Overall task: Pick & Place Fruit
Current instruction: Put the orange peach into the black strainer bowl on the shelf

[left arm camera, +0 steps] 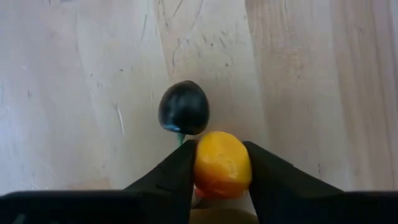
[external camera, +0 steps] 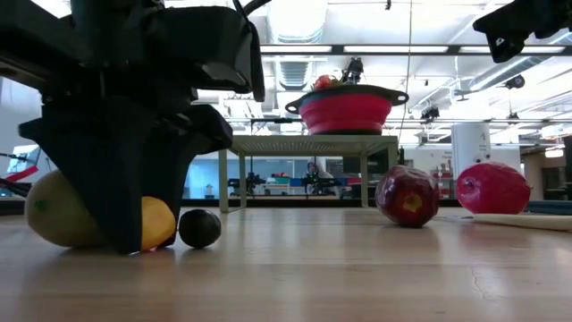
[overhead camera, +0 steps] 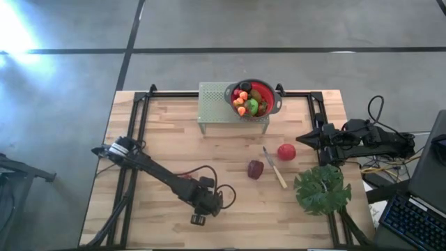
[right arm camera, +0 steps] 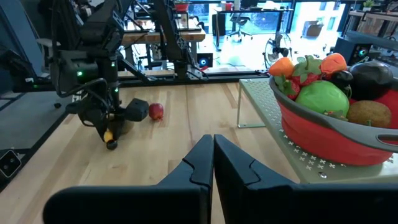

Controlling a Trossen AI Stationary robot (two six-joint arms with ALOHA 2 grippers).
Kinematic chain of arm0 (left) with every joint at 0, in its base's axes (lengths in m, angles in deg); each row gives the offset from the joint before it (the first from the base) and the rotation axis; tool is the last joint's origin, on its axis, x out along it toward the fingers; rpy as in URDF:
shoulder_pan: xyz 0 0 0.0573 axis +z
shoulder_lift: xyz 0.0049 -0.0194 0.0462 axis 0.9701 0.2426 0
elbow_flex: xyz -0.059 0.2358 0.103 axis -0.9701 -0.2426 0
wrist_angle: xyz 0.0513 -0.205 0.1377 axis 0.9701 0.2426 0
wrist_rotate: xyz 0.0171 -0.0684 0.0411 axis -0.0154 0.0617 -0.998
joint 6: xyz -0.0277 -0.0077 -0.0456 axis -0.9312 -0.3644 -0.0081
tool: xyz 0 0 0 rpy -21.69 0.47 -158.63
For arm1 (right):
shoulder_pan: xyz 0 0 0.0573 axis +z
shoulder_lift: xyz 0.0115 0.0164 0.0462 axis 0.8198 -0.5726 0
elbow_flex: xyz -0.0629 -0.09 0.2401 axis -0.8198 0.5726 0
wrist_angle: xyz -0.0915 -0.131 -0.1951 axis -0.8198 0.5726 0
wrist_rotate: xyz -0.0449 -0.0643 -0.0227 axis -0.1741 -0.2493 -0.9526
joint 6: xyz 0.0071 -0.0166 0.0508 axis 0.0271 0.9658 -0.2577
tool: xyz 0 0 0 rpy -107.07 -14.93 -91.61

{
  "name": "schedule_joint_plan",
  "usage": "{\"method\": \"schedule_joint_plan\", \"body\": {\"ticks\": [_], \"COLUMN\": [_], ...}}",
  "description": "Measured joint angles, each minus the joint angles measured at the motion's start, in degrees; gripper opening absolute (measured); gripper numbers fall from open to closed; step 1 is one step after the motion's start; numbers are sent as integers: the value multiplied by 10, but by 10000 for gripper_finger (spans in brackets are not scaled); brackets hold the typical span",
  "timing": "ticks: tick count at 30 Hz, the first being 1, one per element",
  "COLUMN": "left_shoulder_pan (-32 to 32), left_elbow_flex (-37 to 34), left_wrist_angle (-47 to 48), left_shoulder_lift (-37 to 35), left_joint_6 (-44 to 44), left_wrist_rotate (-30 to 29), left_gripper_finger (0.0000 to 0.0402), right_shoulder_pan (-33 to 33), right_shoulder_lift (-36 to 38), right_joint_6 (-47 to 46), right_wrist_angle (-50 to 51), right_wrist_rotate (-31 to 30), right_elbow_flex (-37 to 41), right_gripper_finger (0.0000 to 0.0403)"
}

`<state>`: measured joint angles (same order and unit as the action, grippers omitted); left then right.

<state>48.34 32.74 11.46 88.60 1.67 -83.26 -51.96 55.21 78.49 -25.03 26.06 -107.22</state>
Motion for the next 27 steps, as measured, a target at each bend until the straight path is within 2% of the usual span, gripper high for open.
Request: {"method": "schedule_joint_plan", "body": {"ticks": [5, 12, 15, 22, 27], "left_shoulder_pan": [0, 2, 6, 22, 51], "left_elbow_flex": [2, 38, 63, 120, 150], "left_wrist_angle": [2, 32, 32, 11, -41], "left_shoulder_lift": [-3, -23, -27, -27, -27], "left_joint_6": [-1, 11, 43, 130, 181], "left_wrist_rotate": [18, 5, -39, -194, -225], "left_gripper_finger": [111, 131, 130, 114, 125], "right_shoulder_pan": [0, 0, 0, 0, 0], "right_shoulder_lift": [0, 0, 0, 0, 0], "right_joint_6": [0, 0, 0, 0, 0], "right_wrist_angle": [0, 0, 0, 0, 0], "right_wrist_rotate": [0, 0, 0, 0, 0], "right_elbow_flex": [0, 0, 0, 0, 0], "right_gripper_finger": [8, 8, 8, 8, 8]}}
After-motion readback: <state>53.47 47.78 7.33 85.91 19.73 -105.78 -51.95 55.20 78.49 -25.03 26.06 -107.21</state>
